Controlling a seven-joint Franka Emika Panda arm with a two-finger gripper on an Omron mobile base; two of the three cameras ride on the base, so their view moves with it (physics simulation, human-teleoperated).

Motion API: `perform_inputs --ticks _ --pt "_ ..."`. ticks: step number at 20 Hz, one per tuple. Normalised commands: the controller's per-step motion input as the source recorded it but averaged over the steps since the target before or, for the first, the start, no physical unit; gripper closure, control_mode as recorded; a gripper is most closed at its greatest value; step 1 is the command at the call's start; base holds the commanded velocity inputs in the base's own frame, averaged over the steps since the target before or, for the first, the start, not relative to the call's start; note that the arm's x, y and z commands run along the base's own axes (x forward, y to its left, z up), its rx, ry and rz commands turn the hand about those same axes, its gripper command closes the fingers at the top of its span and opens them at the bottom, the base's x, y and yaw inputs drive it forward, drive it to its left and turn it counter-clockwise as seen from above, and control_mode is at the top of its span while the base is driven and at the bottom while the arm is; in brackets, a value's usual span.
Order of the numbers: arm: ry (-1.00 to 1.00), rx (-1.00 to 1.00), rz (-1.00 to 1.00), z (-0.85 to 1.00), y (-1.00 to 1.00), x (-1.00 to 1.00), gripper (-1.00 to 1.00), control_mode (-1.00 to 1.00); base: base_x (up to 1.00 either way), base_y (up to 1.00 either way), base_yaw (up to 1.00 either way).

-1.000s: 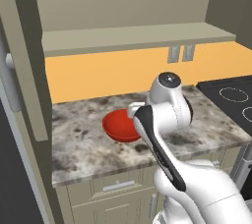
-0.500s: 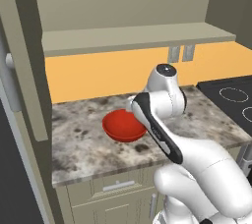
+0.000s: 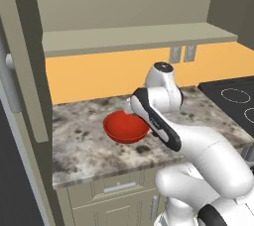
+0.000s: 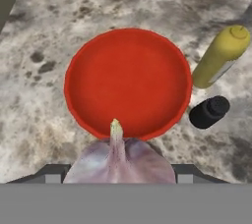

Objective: Retrieve the bottle and the shaker from the cabinet and place them next to the mixing bowl on the counter. Then add garlic from the fridge to the mixing bowl.

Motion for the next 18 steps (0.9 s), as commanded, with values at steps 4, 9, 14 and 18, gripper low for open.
perform_inputs --ticks 4,9,14,18 --pt "0.0 -0.03 0.0 -0.42 0.08 0.01 1.0 -1.0 0.0 0.0 0.0" --pt "0.0 -0.03 0.0 -0.47 0.07 0.09 1.0 -1.0 0.0 0.0 0.0" --pt "0.0 -0.01 0.0 -0.44 0.01 0.19 1.0 -1.0 0.0 0.0 0.0" --pt "0.0 0.0 0.0 -0.31 0.0 0.3 1.0 -1.0 0.0 0.0 0.0"
